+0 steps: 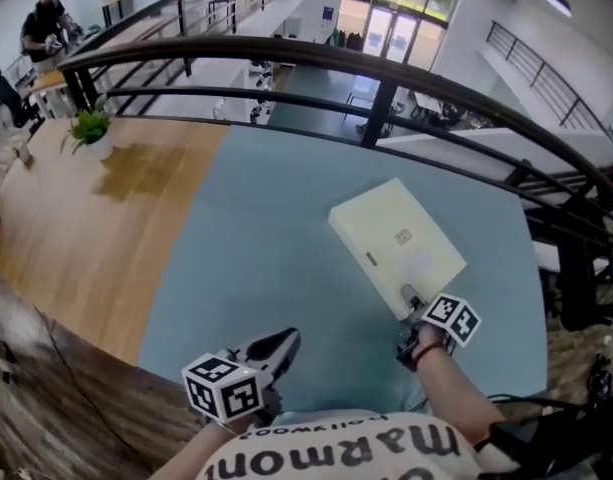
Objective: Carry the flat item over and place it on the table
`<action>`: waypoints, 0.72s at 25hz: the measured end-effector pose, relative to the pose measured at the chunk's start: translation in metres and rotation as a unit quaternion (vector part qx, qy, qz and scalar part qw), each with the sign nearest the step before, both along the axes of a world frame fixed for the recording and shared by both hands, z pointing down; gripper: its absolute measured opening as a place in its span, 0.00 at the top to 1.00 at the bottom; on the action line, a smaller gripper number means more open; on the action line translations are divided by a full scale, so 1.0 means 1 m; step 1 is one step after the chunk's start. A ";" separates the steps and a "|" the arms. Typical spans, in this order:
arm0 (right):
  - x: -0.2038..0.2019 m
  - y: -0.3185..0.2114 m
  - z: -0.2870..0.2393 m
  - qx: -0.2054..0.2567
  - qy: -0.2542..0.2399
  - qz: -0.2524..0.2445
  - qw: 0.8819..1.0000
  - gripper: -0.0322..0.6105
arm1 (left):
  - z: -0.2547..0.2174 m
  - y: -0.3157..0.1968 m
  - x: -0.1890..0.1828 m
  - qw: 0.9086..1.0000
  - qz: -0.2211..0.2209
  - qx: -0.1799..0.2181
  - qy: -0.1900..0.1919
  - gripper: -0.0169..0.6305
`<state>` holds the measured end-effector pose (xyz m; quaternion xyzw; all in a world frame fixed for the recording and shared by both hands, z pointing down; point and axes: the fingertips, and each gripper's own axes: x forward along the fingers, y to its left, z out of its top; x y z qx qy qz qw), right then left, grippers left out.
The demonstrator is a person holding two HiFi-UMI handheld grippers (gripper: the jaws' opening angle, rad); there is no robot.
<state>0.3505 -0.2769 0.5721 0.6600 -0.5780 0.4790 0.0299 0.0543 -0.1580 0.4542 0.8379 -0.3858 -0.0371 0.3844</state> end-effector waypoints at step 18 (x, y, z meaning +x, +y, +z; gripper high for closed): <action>0.065 0.077 -0.026 0.065 -0.144 -0.093 0.983 0.83 | -0.015 0.071 0.123 0.999 -0.038 0.018 -0.026 0.97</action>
